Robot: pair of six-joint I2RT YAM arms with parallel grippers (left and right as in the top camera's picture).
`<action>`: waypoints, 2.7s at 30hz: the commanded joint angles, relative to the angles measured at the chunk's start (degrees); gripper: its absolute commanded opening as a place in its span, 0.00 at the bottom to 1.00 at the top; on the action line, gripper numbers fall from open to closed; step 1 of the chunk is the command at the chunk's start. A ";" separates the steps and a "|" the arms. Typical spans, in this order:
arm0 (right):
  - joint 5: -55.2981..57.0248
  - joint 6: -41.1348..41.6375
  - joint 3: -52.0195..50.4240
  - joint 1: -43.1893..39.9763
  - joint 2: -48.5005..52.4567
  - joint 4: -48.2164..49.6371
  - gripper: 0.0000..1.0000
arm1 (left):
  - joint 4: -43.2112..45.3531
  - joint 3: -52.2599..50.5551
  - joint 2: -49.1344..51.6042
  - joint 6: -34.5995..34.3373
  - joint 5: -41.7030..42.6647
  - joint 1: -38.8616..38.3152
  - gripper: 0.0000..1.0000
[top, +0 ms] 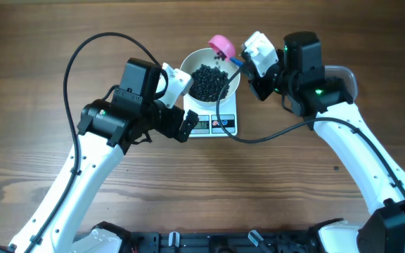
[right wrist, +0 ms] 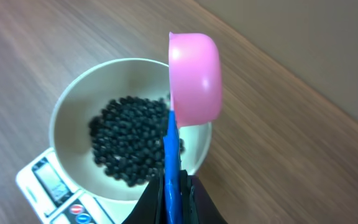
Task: Scoop item into bowl and weigh 150g on scale
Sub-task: 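Tilt the scoop to pour beans into the white bowl, then move the empty scoop right back to the bean tub, then push the pink scoop through the beans with the right gripper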
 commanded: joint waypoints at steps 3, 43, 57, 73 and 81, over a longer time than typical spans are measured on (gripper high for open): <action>5.31 -2.86 0.26 1.68 -1.11 0.44 0.04 | 0.11 0.92 -0.22 0.92 0.92 -0.26 1.00; 8.09 15.52 0.26 -18.99 -13.55 -4.66 0.04 | 0.11 0.92 -0.22 0.92 0.92 -0.26 1.00; 19.71 2.01 0.24 -26.53 -8.02 -25.88 0.04 | 0.11 0.92 -0.22 0.92 0.92 -0.26 1.00; 24.17 1.86 0.24 -26.58 2.51 -24.04 0.04 | 0.11 0.92 -0.20 0.92 0.92 -0.26 1.00; 16.50 1.90 0.24 -26.58 4.37 -24.15 0.04 | 0.11 0.92 -0.22 0.92 0.92 -0.26 1.00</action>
